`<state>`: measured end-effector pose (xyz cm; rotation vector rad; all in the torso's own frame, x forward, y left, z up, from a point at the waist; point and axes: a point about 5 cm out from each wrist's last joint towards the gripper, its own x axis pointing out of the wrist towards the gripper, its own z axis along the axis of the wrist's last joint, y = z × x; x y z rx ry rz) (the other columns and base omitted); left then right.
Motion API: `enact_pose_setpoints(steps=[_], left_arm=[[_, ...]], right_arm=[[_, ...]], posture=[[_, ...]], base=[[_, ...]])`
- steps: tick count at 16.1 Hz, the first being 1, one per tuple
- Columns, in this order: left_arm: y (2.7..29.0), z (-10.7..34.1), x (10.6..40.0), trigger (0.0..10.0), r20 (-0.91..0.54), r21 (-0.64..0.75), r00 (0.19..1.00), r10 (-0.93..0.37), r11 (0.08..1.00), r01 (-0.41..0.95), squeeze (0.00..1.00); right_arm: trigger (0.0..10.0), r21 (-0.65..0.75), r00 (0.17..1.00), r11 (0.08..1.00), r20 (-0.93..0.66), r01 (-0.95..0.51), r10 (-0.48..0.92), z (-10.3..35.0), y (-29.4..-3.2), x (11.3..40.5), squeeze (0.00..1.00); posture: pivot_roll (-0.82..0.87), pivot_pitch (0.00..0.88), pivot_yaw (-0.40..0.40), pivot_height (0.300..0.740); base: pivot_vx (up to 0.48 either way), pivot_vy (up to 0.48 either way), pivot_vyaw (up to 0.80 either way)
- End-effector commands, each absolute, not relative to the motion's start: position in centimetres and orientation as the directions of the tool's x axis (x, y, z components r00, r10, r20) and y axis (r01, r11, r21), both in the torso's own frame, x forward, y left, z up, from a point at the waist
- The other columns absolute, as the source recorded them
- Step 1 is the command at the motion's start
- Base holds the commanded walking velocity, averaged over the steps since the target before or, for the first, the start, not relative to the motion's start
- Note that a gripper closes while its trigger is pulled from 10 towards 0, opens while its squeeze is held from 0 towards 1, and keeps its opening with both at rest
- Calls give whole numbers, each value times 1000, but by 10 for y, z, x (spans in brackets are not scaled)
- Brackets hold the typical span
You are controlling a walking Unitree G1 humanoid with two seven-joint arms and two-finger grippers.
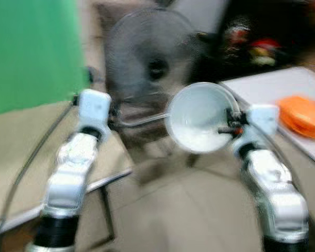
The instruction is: Setting the table
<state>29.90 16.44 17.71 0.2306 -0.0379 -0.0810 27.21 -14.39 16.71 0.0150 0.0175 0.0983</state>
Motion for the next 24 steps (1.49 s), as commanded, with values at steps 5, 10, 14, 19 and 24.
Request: enact_pose_setpoints(steps=[5, 10, 14, 19, 24], left_arm=[[156, 178, 301, 10000, 28, 213, 993, -115, 971, 107, 0], [158, 174, 304, 10000, 1, 166, 995, -95, 982, 94, 0], [157, 178, 304, 10000, 28, 258, 996, -90, 963, 80, 0], [158, 177, 304, 10000, 16, 158, 996, -88, 984, 85, 0], [154, 177, 306, 10000, 19, 199, 995, -96, 976, 91, 0]], right_arm=[[10000, 6, 998, 998, 26, -63, 63, 178, -152, 271, 0], [10000, 8, 998, 999, 27, -53, 53, 178, -153, 271, 0], [10000, 10, 998, 999, 26, -50, 49, 178, -154, 270, 0], [10000, 12, 999, 999, 24, -43, 43, 178, -155, 270, 0], [10000, 12, 999, 999, 22, -35, 35, 178, -156, 270, 0]], posture=[[65, 0, -105, 740], [62, 0, -102, 740], [59, 0, -99, 740], [53, 0, -95, 740], [49, 0, -92, 740]], base=[[0, 462, -800], [0, -192, -800], [0, 120, -800], [0, 86, -800], [0, -145, -800]])
